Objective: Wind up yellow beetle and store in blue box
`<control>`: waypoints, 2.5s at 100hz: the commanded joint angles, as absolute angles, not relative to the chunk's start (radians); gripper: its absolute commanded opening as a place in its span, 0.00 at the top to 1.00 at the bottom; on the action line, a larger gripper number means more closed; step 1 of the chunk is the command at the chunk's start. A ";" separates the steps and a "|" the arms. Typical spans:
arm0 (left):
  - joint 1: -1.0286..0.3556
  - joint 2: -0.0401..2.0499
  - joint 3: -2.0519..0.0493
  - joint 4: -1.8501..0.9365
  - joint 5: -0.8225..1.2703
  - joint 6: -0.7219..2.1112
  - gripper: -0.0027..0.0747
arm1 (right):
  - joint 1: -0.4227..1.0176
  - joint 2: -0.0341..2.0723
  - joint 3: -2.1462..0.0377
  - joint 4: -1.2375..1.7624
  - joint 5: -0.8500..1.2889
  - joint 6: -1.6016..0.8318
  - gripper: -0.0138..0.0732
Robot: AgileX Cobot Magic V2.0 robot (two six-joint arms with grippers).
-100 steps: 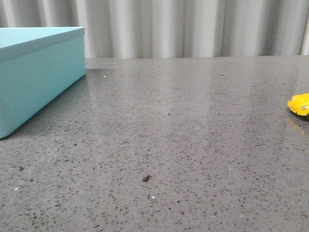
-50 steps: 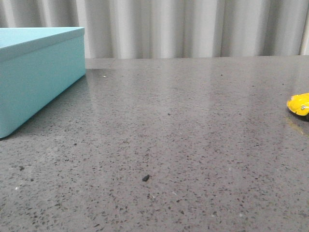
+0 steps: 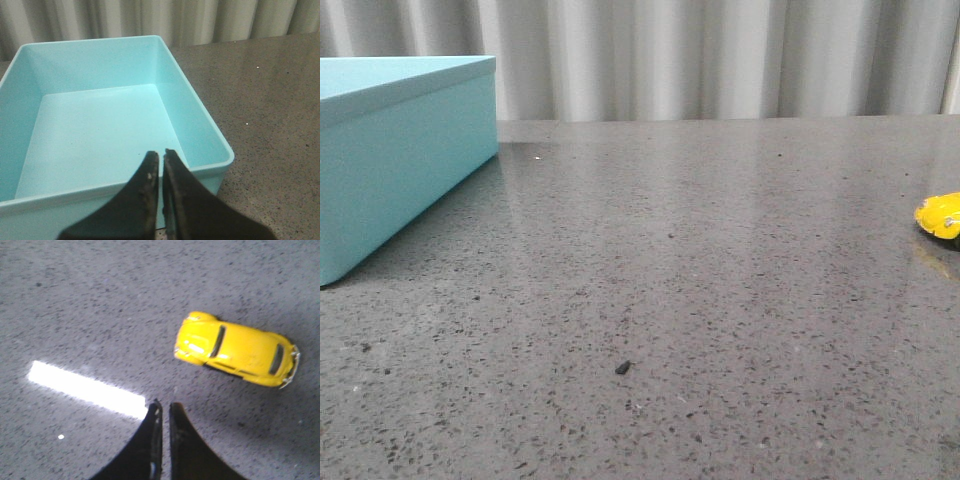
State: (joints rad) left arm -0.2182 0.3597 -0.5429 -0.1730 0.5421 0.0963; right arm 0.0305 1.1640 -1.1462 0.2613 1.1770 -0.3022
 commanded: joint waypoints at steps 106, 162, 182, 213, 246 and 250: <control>-0.225 0.375 -0.574 -0.169 0.420 0.097 0.99 | 0.032 1.440 -1.200 0.103 1.027 -0.273 0.90; -0.225 0.375 -0.574 -0.169 0.420 0.097 0.99 | 0.030 1.473 -1.142 0.040 0.989 -0.200 0.90; -0.225 0.375 -0.574 -0.169 0.420 0.097 0.99 | 0.019 1.473 -1.116 -0.220 1.001 -0.019 0.90; -0.225 0.375 -0.574 -0.169 0.429 0.097 0.99 | 0.023 1.331 -1.155 -0.079 0.854 -0.038 0.90; -0.225 0.384 -0.574 -0.172 0.423 0.097 0.99 | 0.223 0.805 -1.198 0.000 0.679 -0.144 0.90; -0.225 0.391 -0.574 -0.173 0.410 0.097 0.99 | 0.223 0.750 -1.179 -0.014 0.671 -0.144 0.90</control>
